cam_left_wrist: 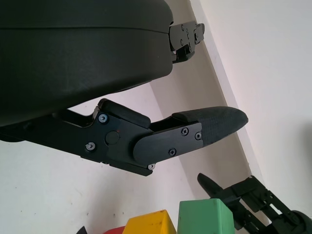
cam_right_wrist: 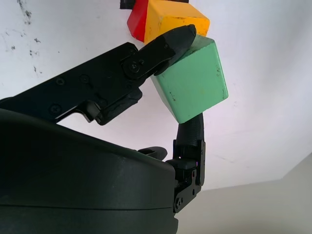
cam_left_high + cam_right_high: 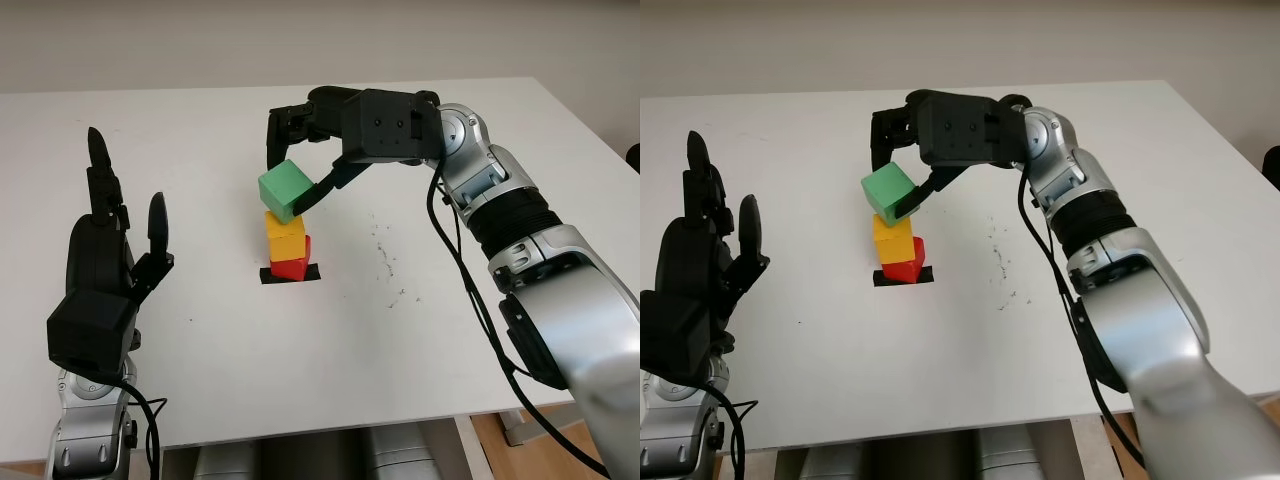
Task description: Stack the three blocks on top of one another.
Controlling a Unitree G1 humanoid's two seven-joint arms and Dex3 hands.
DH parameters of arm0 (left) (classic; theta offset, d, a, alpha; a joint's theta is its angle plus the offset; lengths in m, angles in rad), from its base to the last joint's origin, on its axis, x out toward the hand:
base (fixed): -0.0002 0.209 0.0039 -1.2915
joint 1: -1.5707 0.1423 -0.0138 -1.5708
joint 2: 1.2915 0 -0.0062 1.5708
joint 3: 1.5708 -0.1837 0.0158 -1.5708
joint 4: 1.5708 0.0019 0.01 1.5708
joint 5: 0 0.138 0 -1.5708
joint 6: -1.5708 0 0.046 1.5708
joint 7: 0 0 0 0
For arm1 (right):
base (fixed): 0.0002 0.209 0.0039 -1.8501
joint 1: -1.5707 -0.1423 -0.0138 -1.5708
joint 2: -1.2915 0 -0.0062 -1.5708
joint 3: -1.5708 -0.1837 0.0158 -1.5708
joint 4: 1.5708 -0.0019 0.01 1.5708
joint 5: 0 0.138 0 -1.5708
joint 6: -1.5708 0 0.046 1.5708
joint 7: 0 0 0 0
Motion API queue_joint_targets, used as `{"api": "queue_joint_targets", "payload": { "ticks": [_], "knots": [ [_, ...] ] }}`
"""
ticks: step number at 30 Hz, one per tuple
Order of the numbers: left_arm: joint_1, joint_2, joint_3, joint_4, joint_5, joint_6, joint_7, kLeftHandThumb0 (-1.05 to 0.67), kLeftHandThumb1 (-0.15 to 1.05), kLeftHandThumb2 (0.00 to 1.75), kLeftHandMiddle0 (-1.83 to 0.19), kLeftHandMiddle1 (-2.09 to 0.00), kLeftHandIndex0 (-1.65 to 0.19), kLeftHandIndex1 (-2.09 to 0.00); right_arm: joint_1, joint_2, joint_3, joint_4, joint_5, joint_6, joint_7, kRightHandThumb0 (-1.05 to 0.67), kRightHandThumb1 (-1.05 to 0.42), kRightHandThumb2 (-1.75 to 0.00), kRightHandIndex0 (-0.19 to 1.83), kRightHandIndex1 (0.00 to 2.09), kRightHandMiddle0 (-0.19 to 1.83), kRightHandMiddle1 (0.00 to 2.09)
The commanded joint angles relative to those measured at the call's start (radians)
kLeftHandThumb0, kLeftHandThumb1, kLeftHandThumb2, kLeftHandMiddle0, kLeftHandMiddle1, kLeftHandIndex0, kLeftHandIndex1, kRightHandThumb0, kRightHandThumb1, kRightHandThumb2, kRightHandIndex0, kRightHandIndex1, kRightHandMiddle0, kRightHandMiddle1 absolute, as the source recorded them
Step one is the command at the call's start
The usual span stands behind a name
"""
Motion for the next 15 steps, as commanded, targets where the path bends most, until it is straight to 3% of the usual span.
{"api": "queue_joint_targets", "payload": {
  "ticks": [1, 15],
  "knots": [
    [0.005, 0.008, -0.001, 0.000, 0.006, -0.013, 0.000, -0.79, 1.05, 0.67, 0.19, 0.00, 0.19, 0.00, -0.012, 0.008, -0.009, -0.005, 0.013, 0.012, 0.007, -0.44, -0.91, -0.05, 0.34, 0.05, 0.32, 1.70],
    [0.012, -0.002, -0.011, -0.007, 0.022, -0.005, 0.006, -0.80, 1.05, 0.67, 0.19, 0.00, 0.19, 0.00, -0.009, 0.020, -0.010, 0.025, 0.034, 0.008, 0.031, -0.46, -0.92, -0.06, 0.36, 0.06, 0.35, 1.59]
  ]
}}
